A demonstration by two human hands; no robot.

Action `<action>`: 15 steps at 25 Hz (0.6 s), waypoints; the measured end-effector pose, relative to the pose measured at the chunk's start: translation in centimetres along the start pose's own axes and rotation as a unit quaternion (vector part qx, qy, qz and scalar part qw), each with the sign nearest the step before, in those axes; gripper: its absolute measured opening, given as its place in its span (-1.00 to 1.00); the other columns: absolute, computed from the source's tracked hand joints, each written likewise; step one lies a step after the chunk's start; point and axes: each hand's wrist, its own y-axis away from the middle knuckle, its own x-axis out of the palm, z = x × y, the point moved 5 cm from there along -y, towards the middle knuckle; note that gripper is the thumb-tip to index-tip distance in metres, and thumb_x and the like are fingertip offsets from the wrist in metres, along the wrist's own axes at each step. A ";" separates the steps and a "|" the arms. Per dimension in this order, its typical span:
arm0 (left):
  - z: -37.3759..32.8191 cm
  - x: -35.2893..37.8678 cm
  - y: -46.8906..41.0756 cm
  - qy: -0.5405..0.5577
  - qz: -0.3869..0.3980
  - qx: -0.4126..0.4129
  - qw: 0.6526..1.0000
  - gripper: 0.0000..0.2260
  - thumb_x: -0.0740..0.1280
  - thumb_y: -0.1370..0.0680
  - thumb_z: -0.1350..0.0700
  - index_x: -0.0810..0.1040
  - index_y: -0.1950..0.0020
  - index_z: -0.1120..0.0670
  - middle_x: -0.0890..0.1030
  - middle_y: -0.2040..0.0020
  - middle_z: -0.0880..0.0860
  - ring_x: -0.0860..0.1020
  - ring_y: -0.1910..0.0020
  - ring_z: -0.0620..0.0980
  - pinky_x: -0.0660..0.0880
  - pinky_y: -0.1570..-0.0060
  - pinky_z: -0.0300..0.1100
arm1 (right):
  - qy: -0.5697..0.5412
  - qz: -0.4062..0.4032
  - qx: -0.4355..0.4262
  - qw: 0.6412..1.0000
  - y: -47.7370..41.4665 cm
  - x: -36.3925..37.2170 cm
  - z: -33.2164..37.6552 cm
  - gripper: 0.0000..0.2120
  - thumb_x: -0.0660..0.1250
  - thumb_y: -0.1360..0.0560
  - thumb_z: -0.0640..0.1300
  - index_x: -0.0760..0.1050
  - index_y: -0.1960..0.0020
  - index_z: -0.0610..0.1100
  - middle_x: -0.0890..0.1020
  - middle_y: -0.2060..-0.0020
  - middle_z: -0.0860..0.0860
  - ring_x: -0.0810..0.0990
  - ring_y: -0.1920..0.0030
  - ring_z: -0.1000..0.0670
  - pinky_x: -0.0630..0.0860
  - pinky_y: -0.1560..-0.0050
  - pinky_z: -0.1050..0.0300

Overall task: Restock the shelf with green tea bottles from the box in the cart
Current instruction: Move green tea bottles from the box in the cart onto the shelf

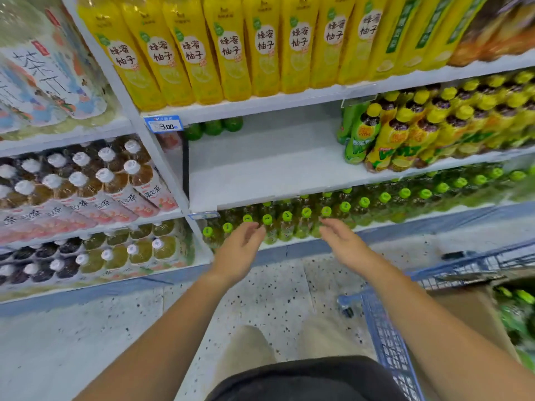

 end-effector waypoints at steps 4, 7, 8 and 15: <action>-1.7 1.2 3.5 -0.042 0.060 -0.006 0.997 -0.49 0.14 -0.66 -0.24 0.36 -0.52 0.00 0.44 -0.44 -0.04 0.43 -0.30 -0.10 0.35 -0.26 -0.13 | -0.047 -0.043 0.046 0.997 6.1 -3.3 -1.6 -0.48 0.11 -0.70 0.11 0.18 -0.61 -0.02 0.27 -0.57 -0.01 0.30 -0.52 -0.07 0.32 -0.24 0.11; -3.1 2.6 5.0 -0.077 0.102 0.014 0.992 -0.48 0.14 -0.66 -0.23 0.34 -0.54 0.01 0.43 -0.47 -0.03 0.43 -0.39 -0.03 0.37 -0.33 -0.08 | -0.066 -0.090 0.056 0.992 10.9 -4.9 -2.7 -0.45 0.08 -0.69 0.15 0.13 -0.62 0.00 0.24 -0.58 0.04 0.25 -0.55 -0.06 0.26 -0.29 0.12; -3.8 3.3 5.3 -0.082 0.120 0.026 0.989 -0.48 0.14 -0.67 -0.22 0.33 -0.55 0.02 0.42 -0.48 -0.03 0.42 -0.41 -0.02 0.36 -0.35 -0.08 | -0.071 -0.109 0.059 0.990 12.3 -5.2 -3.2 -0.45 0.08 -0.69 0.15 0.13 -0.63 0.00 0.23 -0.58 0.04 0.25 -0.56 -0.05 0.26 -0.32 0.11; -8.3 11.7 9.1 -0.086 0.267 0.101 0.954 -0.51 0.17 -0.66 -0.20 0.33 -0.55 -0.03 0.40 -0.48 -0.09 0.40 -0.34 -0.15 0.33 -0.27 -0.18 | -0.135 -0.267 0.099 0.949 23.2 -6.6 -8.8 -0.48 0.10 -0.68 0.16 0.21 -0.59 0.00 0.33 -0.53 0.05 0.36 -0.39 0.06 0.29 -0.26 0.15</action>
